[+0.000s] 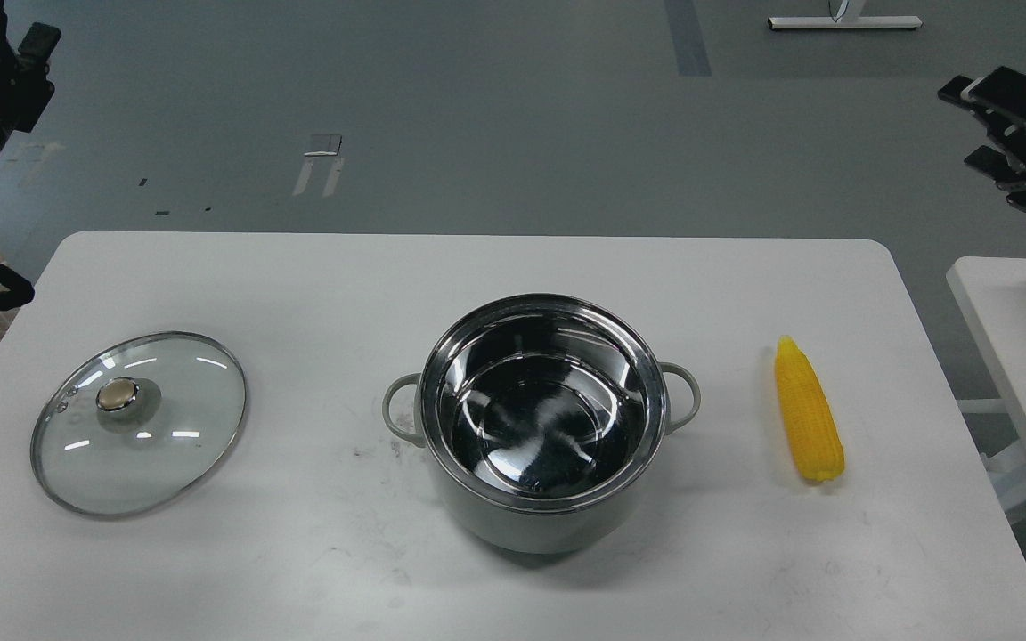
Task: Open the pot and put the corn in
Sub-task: 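Reach the right gripper down to the yellow corn cob and grasp it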
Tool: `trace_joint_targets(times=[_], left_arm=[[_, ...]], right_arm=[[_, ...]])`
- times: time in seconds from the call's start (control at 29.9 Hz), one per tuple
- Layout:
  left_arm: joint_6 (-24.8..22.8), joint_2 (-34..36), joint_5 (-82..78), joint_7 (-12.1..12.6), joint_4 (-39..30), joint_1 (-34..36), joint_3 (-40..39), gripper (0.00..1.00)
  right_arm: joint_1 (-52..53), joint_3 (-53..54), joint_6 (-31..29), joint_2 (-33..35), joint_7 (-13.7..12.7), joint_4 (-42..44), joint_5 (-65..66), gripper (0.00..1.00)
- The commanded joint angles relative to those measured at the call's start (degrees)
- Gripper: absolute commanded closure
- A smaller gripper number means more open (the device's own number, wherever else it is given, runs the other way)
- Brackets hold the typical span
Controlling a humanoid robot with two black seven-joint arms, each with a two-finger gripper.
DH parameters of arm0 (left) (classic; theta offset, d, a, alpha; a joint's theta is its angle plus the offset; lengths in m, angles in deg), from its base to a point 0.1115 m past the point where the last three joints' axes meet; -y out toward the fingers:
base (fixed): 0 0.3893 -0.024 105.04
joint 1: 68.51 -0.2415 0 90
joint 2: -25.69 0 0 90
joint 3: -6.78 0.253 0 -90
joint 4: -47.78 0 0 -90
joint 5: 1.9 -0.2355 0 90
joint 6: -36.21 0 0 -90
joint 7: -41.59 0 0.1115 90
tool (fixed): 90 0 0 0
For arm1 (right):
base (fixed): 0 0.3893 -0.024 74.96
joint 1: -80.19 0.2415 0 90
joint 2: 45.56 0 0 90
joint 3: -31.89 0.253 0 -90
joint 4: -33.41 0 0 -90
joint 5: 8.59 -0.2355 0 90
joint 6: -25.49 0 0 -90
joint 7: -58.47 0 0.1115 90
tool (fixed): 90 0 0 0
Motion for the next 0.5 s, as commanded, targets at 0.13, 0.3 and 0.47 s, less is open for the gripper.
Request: trace_joint_targets(times=[0.13,0.3,0.47], left_arm=[[-2.55,-5.45,8.84,-0.02,1.12,2.58,-8.11,0.05],[-2.55,-8.45,8.93,2.67,1.91,4.17,-9.44,0.05],[-2.47,-8.54,8.84,2.67,1.91,4.43,-9.44,0.05]], right_arm=[[-0.43,-13.8,0.02,-1.73,-0.04,-3.73,21.27,0.0],[-0.87,-19.79,0.02,-4.73,-0.04,-2.94,29.63,0.12],[-5.25,-22.26,0.02,-7.36,-1.0,-1.72,32.01,0.21]])
